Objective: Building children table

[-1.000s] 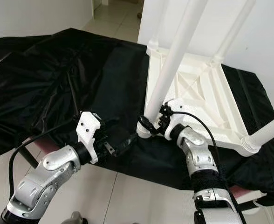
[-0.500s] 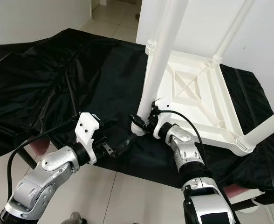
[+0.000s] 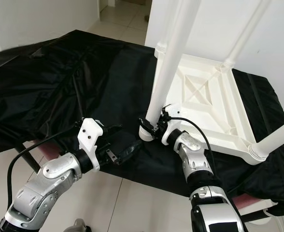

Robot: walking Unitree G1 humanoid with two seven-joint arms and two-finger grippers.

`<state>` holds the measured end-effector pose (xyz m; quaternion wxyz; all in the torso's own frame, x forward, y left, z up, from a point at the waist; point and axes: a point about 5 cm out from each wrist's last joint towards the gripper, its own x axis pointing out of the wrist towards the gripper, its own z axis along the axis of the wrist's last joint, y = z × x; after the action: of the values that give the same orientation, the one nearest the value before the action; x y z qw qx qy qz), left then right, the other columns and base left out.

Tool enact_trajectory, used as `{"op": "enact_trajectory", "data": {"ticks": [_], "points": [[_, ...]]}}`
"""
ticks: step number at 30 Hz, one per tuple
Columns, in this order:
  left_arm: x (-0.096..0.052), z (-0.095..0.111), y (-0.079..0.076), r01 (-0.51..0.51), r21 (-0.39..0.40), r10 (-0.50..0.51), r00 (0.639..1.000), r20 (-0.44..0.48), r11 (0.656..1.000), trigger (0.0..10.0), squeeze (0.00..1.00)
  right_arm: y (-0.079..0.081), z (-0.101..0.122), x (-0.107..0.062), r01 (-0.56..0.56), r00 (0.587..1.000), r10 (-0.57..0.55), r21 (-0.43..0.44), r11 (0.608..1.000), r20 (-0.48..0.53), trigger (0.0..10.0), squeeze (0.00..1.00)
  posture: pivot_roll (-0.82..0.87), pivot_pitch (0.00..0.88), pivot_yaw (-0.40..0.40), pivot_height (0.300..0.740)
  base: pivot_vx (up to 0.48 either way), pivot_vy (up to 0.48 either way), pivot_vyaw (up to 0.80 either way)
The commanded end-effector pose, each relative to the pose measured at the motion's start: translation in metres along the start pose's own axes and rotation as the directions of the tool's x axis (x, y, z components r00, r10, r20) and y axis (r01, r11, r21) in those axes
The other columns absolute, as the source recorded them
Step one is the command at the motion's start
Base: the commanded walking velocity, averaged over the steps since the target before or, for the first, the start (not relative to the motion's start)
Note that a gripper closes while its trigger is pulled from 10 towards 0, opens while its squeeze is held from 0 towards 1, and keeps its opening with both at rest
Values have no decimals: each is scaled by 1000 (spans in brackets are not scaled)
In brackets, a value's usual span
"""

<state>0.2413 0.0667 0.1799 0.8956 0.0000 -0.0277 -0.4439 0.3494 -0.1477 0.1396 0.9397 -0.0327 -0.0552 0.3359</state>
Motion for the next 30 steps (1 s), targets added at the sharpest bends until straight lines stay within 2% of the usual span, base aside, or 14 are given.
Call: {"op": "enact_trajectory", "data": {"ticks": [1, 8, 9, 11, 13, 15, 16, 17, 19, 23, 27, 28, 29, 30], "points": [[1, 0, -6, 30, -3, -30, 1000, -5, 1000, 10000, 0, -9, -13, -17, 168, 986, -166, 34, 985, -33, 0, 0, 141, 76, -125, 740, 0, 0, 0], [3, -1, -6, 35, -6, -35, 999, -4, 999, 10000, 0, -7, -13, -21, 283, 959, -284, 53, 958, -3, 0, 0, 137, 71, -123, 740, 0, 0, 0], [4, -1, -6, 43, -6, -43, 999, -3, 999, 10000, 0, -3, -15, -23, 436, 900, -435, 63, 898, -25, 0, 0, 133, 65, -123, 740, 0, 0, 0], [4, -1, -6, 43, -6, -43, 999, -3, 999, 10000, 0, -3, -15, -23, 436, 900, -435, 63, 898, -25, 0, 0, 133, 65, -123, 740, 0, 0, 0], [4, -1, -6, 46, -5, -46, 999, -2, 999, 10000, 0, 0, -16, -23, 491, 871, -490, 82, 867, -32, 0, 0, 130, 60, -122, 740, 0, 0, 0], [5, -1, -7, 50, -5, -50, 999, -1, 999, 10000, 0, 8, -18, -21, 582, 813, -579, 78, 809, -65, 0, 0, 131, 55, -124, 740, 0, 0, 0], [5, -1, -7, 50, -5, -50, 999, -1, 999, 10000, 0, 8, -18, -21, 582, 813, -579, 78, 809, -65, 0, 0, 131, 55, -124, 740, 0, 0, 0], [5, -1, -7, 53, -6, -53, 999, 0, 999, 10000, 0, 14, -20, -19, 657, 754, -650, 63, 752, -94, 0, 0, 135, 52, -128, 740, 0, 0, 0], [5, -1, -7, 53, -7, -53, 999, 1, 999, 10000, 0, 21, -21, -17, 688, 724, -681, 62, 723, -110, 0, 0, 135, 52, -128, 740, 0, 0, 0], [5, -1, -7, 52, -9, -52, 999, 2, 999, 10000, 0, 33, -24, -13, 697, 716, -684, 83, 712, -139, 0, 0, 141, 47, -133, 740, 0, 0, 0], [5, -1, -7, 50, -10, -50, 999, 2, 999, 10000, 0, 40, -24, -10, 673, 738, -657, 101, 732, -155, 0, 0, 143, 42, -133, 740, 0, 0, 0], [5, -1, -7, 49, -10, -49, 999, 2, 999, 10000, 0, 40, -24, -9, 667, 744, -651, 97, 739, -154, 1451, 0, 143, 40, -135, 740, 0, 0, 0], [5, -1, -7, 49, -10, -49, 999, 2, 999, 10000, 0, 40, -24, -9, 667, 744, -651, 97, 739, -154, 1451, 0, 143, 40, -135, 740, 0, 0, 0], [5, -2, -7, 49, -10, -49, 999, 2, 999, 10000, 0, 38, -23, -10, 668, 742, -653, 83, 740, -149, 10000, 0, 143, 38, -137, 740, 0, 0, 0]]}}
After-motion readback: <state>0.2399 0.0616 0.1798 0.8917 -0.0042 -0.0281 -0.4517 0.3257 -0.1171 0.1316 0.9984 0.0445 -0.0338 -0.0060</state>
